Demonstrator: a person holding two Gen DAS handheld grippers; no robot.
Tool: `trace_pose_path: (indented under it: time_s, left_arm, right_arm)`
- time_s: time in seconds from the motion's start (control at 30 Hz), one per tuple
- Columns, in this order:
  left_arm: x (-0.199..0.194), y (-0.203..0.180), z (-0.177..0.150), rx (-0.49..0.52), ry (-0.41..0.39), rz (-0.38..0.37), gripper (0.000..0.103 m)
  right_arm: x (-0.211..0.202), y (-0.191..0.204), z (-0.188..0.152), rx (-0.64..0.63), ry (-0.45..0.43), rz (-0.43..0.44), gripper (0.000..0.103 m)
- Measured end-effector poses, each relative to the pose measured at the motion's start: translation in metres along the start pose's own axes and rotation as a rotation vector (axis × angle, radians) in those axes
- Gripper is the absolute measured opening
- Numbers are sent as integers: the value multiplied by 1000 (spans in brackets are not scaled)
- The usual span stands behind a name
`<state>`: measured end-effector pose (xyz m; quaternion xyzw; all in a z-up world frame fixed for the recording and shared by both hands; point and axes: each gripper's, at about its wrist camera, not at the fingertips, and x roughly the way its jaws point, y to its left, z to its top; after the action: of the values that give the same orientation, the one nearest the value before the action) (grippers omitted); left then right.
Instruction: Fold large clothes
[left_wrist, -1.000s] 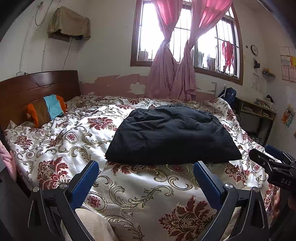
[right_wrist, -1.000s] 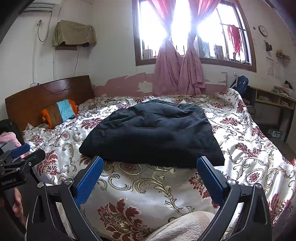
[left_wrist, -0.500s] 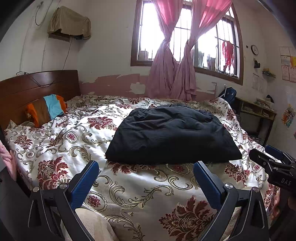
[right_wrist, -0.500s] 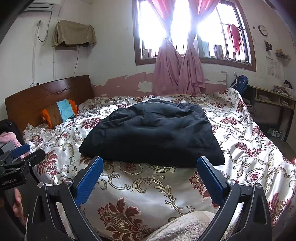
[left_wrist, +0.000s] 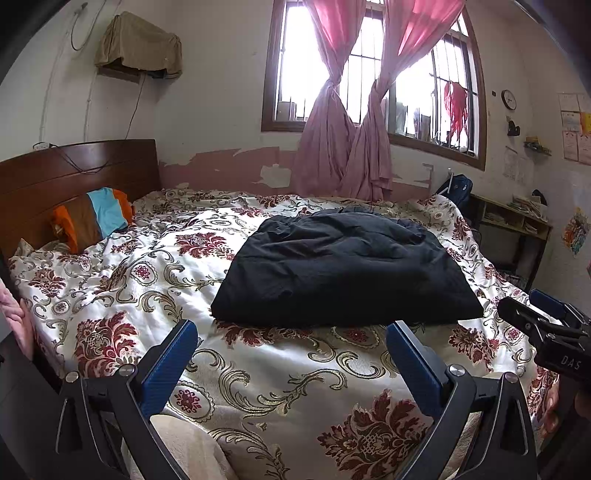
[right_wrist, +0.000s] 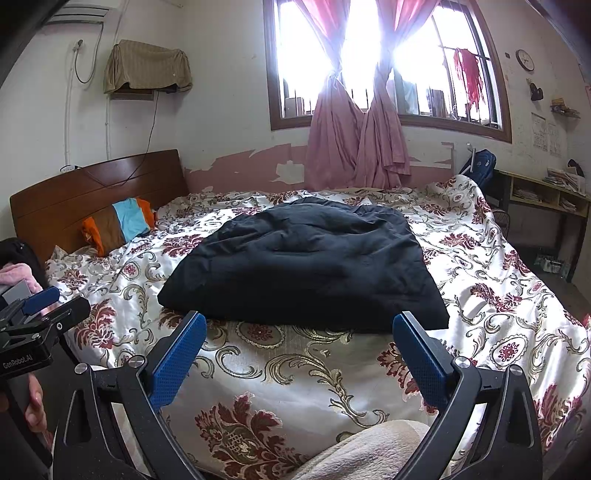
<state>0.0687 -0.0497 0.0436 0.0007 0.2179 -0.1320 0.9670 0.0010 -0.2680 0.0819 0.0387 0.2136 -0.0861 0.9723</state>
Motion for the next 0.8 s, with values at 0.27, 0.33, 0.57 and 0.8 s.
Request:
trace_pose_path:
  time_s: [0.27,0.33,0.57,0.8]
  left_arm:
    - [0,0,0,1,0,0,103]
    - [0,0,0,0,0,1,103]
    - [0,0,0,0,0,0,103]
    - [2,2,-2,-5,17,-12,103]
  right_arm:
    - [0,1,0,1,1,-1,99]
    - [0,1,0,0,1,-1,99]
    - [0,1,0,0,1,-1,99]
    - [0,2,0,1,3,-1,99]
